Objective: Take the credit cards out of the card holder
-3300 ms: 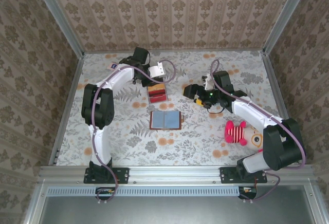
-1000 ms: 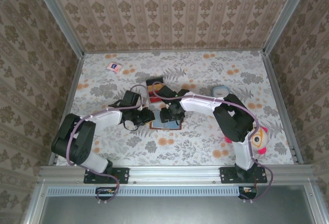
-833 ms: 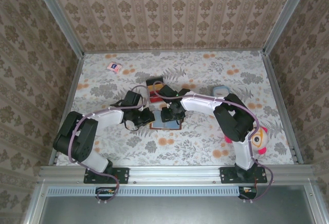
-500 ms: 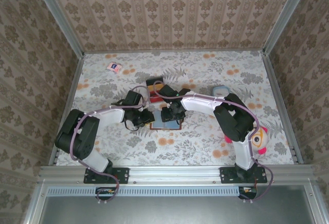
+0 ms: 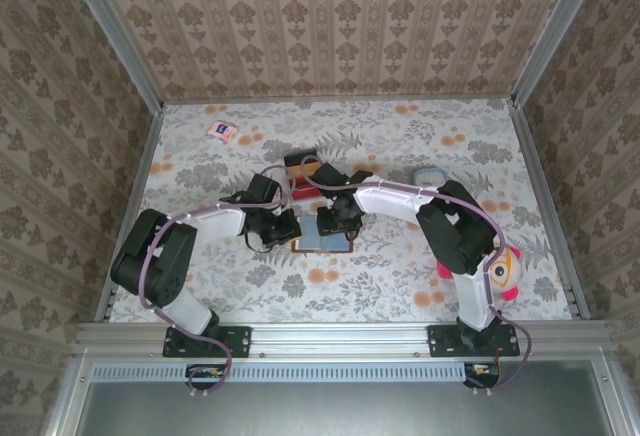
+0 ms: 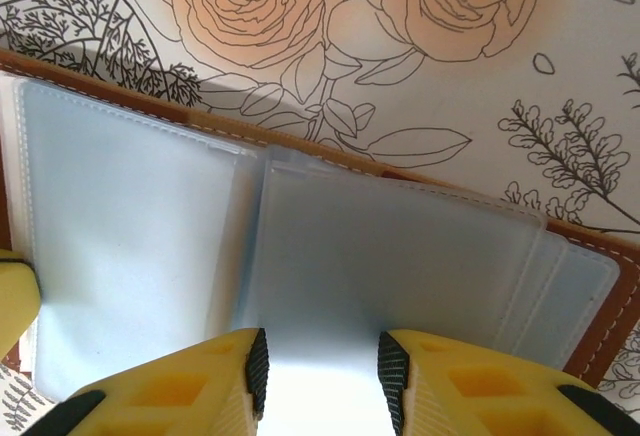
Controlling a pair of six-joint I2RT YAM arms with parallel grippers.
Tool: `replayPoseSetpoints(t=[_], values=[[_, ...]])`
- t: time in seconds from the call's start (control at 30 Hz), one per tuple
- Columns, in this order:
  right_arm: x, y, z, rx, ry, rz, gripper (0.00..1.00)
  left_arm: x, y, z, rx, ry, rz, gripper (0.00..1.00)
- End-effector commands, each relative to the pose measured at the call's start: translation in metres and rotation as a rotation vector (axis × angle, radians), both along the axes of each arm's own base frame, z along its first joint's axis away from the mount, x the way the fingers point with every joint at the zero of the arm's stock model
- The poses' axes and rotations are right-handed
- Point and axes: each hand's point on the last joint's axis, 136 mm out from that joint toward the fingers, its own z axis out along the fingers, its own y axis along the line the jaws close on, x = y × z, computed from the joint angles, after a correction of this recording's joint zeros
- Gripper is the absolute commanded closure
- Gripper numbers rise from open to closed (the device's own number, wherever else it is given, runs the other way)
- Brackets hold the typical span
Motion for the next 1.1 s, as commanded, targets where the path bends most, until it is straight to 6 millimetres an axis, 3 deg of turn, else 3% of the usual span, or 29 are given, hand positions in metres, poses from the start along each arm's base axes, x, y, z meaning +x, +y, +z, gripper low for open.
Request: replayPoseSetpoints(t=[0.0,0.4,0.73,1.07], values=[[-0.021,-0.012,-0.046,-0.059,0.112,0.021,0.62,0.005,-0.027,0.021,-0.127,-0.033,-0.067,0.94],[-0.015,-0.008,-0.034,0.059,0.105,-0.026,0.68,0.005,-0.037,0.03,-0.198,-0.044,-0.089,0.94],[-0.013,-0.015,-0.034,0.054,0.101,-0.051,0.68,0.003,0.001,0.017,0.048,-0.062,-0.053,0.85],[-0.014,-0.017,-0.036,0.047,0.106,-0.055,0.68,0.003,0.002,0.006,0.067,-0.039,-0.054,0.74]])
